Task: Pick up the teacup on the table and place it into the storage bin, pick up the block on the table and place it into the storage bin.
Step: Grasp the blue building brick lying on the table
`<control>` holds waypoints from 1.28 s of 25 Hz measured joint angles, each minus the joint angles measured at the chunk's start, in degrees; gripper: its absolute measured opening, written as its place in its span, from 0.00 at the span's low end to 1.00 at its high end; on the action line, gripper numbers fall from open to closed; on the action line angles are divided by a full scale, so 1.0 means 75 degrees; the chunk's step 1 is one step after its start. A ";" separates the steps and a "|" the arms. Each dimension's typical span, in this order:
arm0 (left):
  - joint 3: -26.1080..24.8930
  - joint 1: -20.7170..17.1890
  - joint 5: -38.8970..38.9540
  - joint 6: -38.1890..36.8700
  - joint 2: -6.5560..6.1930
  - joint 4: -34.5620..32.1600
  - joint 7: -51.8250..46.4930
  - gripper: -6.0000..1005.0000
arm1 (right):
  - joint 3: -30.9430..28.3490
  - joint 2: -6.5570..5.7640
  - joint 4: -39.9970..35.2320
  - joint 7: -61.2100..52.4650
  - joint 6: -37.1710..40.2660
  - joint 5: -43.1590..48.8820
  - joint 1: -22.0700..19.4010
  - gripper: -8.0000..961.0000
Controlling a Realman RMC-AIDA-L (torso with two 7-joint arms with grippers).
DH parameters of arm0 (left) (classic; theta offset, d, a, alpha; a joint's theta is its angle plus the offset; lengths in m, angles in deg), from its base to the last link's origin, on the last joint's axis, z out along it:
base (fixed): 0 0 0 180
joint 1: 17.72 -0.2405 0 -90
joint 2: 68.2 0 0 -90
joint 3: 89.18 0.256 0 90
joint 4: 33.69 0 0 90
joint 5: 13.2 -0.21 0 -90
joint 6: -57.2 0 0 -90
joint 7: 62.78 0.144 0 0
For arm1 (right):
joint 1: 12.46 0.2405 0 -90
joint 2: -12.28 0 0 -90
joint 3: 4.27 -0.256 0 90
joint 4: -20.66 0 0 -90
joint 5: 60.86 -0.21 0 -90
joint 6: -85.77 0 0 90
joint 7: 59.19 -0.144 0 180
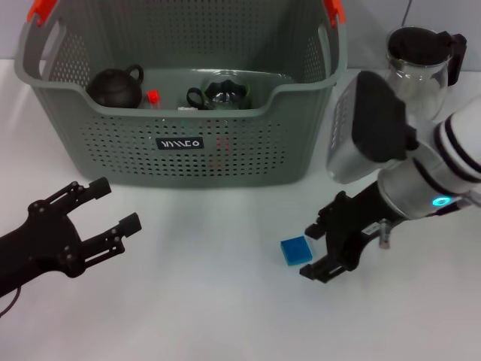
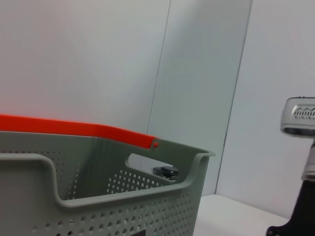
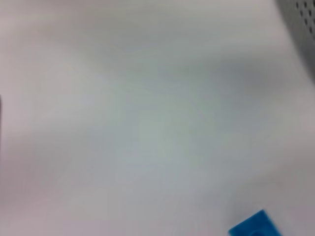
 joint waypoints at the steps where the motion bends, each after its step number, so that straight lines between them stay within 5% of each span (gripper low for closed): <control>1: 0.0000 0.0004 0.0000 0.0000 0.0000 0.0001 0.0000 0.82 | 0.0027 0.0001 0.0067 0.0072 -0.0147 -0.0022 0.0006 0.73; 14: 0.0000 -0.0014 0.0000 -0.0010 0.0001 0.0002 0.0000 0.82 | 0.0176 0.0035 0.1833 0.0539 -0.1461 -0.0543 0.0659 0.73; 32: 0.0000 -0.0016 0.0000 -0.0009 0.0001 0.0002 0.0000 0.82 | 0.0020 0.0023 0.2531 0.0572 -0.1834 -0.0629 0.0931 0.74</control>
